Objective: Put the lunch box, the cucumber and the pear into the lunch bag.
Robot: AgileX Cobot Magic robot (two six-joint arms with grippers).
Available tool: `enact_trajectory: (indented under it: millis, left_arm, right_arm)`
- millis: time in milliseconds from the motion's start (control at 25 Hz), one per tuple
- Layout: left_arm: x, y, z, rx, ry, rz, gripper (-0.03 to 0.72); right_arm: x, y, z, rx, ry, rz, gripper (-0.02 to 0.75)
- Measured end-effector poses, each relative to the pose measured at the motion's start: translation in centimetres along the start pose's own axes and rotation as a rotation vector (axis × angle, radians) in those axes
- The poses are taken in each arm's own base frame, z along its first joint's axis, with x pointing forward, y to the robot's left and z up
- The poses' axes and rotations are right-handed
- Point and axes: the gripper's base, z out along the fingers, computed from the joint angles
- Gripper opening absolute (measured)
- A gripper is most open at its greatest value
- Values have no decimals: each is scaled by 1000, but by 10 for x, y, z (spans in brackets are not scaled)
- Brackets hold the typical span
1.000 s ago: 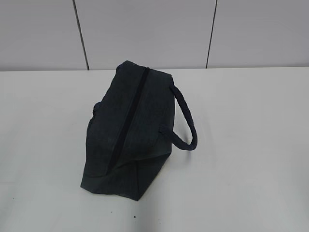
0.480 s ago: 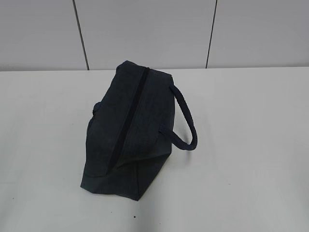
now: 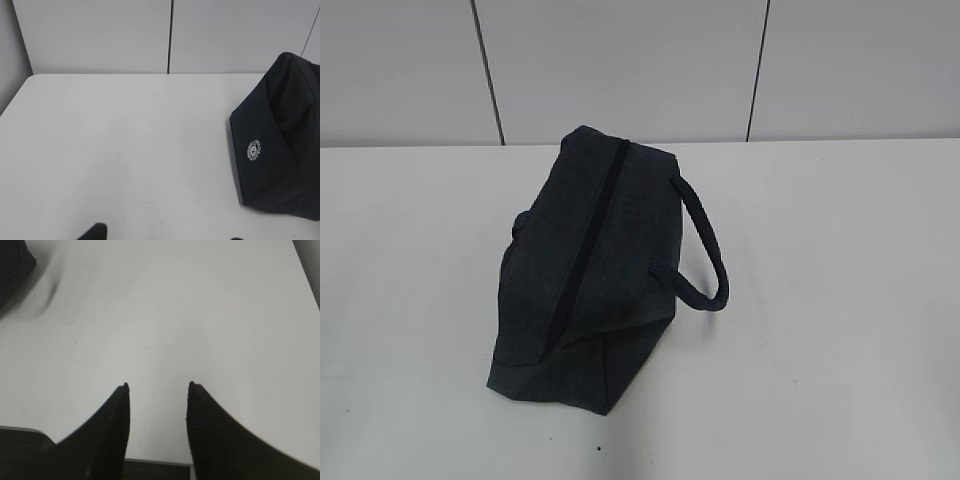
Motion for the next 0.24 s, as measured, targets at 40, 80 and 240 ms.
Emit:
enact_trajectory:
  millis: [40,80,240]
  left_arm:
    - [0,0,0,0,0,0,435]
    - [0,0,0,-1,0,0,435]
    - [0,0,0,-1,0,0,435]
  right_arm:
    - [0,0,0,0,0,0,312]
    - [0,0,0,0,-1,0,312]
    - [0,0,0,0,-1,0,312]
